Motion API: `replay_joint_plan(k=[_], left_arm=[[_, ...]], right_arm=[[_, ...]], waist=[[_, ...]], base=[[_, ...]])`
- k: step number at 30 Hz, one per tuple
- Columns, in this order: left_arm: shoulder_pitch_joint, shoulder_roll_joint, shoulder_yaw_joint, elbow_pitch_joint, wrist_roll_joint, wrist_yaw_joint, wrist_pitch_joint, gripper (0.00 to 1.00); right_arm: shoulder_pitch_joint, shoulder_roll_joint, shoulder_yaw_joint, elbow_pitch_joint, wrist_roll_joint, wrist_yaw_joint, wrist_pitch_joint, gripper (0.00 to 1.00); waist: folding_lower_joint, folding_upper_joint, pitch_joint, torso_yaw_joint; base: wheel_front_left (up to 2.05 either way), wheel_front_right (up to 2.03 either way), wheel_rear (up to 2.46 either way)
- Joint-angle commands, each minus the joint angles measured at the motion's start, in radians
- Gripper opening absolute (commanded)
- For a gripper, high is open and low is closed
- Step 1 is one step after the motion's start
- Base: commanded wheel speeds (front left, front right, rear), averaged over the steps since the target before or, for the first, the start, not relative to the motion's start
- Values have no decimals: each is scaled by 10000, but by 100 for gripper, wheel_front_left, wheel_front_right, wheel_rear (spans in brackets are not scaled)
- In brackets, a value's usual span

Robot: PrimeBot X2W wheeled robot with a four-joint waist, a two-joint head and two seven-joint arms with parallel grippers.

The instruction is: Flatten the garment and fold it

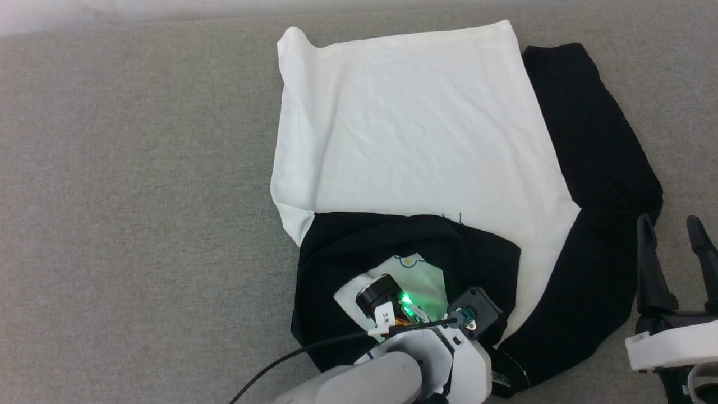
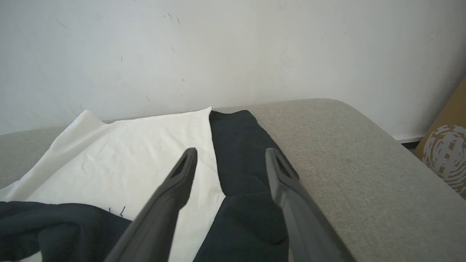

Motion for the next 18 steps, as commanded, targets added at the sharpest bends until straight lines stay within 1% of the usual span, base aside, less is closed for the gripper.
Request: replay_joint_plan(k=[1,7,8,9,11,18], left_arm=[[-108,-28,-76,24,-146,27,-69,0],[-52,-29,-361,13,-889,115,-386,0],[-69,-29,-397,-14,-970,143,-469,42],[-66,-29,-422,-67,-1097,154,-563,100],[-76,-29,-452,-213,-1382,240,-769,100],[-283,-29,-428,-1101,-2422,230,-1135,100]], right_arm=[[-144,28,20,34,-41,-11,-31,100],[-115,28,173,162,-53,-11,-3,100],[-110,28,185,174,-63,-11,9,100],[-103,28,187,180,-72,-11,21,100],[-63,28,168,195,-91,-11,40,100],[120,28,117,185,-92,-11,128,100]], waist=[[-1,-1,-23,-21],[-1,-1,-203,-43],[-1,-1,-245,-42],[-1,-1,-285,-35],[-1,-1,-407,3],[-1,-1,-801,228]], base=[[0,0,0],[0,0,0],[0,0,0],[0,0,0],[0,0,0],[0,0,0]])
